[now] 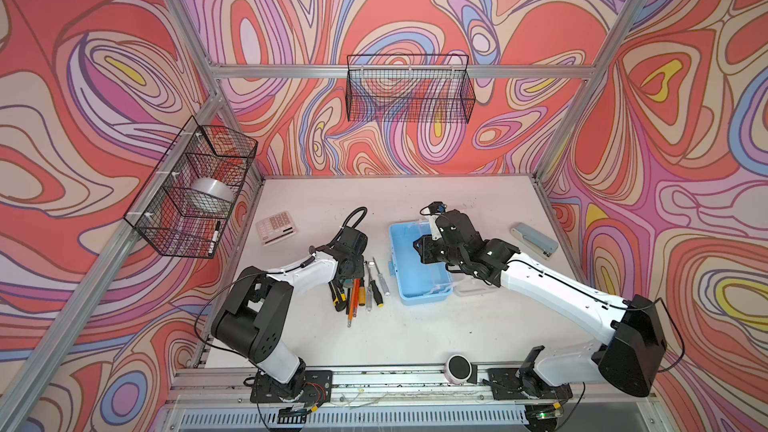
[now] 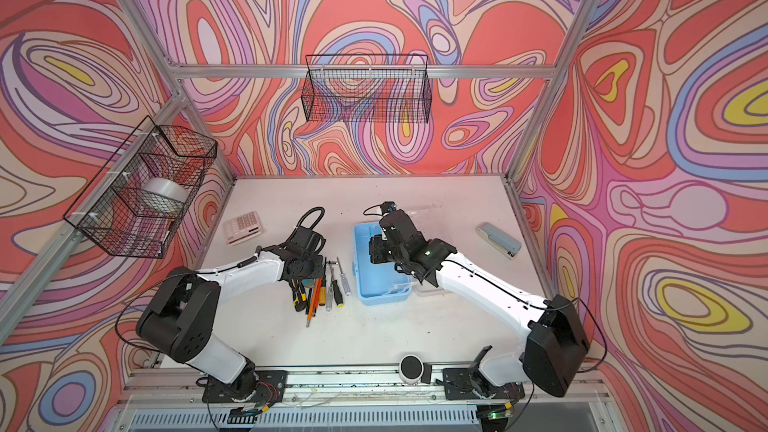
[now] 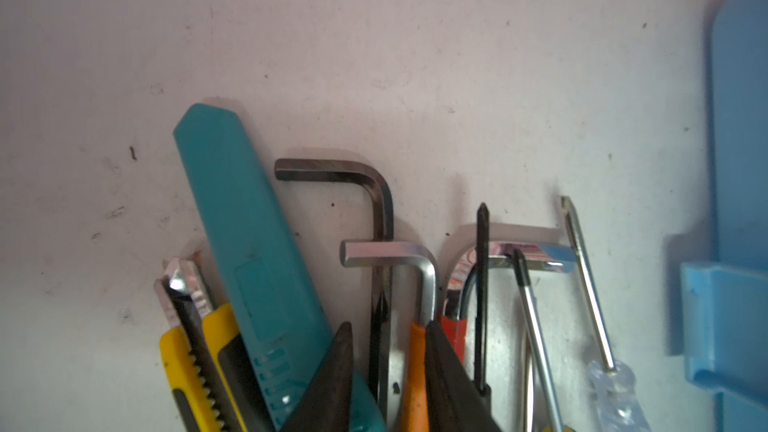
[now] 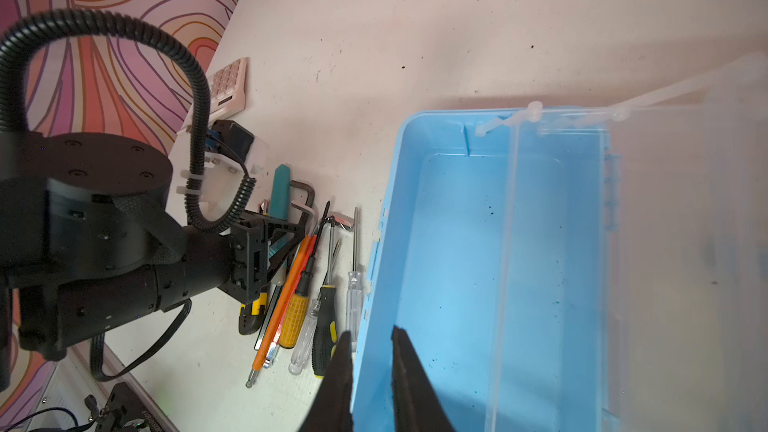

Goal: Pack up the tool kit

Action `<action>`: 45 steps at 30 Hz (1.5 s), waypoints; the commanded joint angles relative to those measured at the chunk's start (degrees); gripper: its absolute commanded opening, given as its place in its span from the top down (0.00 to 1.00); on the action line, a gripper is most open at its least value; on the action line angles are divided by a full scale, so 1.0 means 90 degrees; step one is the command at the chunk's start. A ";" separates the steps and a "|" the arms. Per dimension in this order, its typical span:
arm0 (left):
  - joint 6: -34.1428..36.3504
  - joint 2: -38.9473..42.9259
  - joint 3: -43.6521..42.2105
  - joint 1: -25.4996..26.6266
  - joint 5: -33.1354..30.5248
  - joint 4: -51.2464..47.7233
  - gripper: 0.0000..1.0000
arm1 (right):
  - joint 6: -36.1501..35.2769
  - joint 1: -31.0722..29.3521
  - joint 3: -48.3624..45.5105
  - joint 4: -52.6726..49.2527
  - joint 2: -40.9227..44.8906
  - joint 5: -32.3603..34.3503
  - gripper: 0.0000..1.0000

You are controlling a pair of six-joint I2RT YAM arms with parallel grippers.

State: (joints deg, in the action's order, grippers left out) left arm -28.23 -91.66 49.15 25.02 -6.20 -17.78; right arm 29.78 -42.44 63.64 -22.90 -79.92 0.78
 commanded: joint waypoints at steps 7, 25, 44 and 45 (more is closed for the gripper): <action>0.0209 -0.0102 -0.0079 -0.0180 0.0152 0.0099 0.70 | -0.0039 -0.0019 -0.0020 0.0105 -0.0289 0.0153 0.83; 0.0365 -0.0561 0.0387 -0.0179 0.0236 -0.0312 0.81 | -0.0104 0.0073 -0.0090 0.0104 -0.0312 0.0246 0.82; 0.0532 -0.1142 0.0713 -0.0211 0.0405 -0.0549 0.89 | -0.0272 0.0350 -0.0225 0.0066 -0.0102 0.0343 0.81; 0.0515 -0.1162 0.0693 -0.0210 0.0396 -0.0538 0.90 | -0.0267 0.0359 -0.0242 0.0090 -0.0113 0.0333 0.81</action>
State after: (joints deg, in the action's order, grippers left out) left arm -23.97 -99.70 56.10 23.51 -4.05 -20.97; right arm 28.05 -39.48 62.13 -22.33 -81.87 3.44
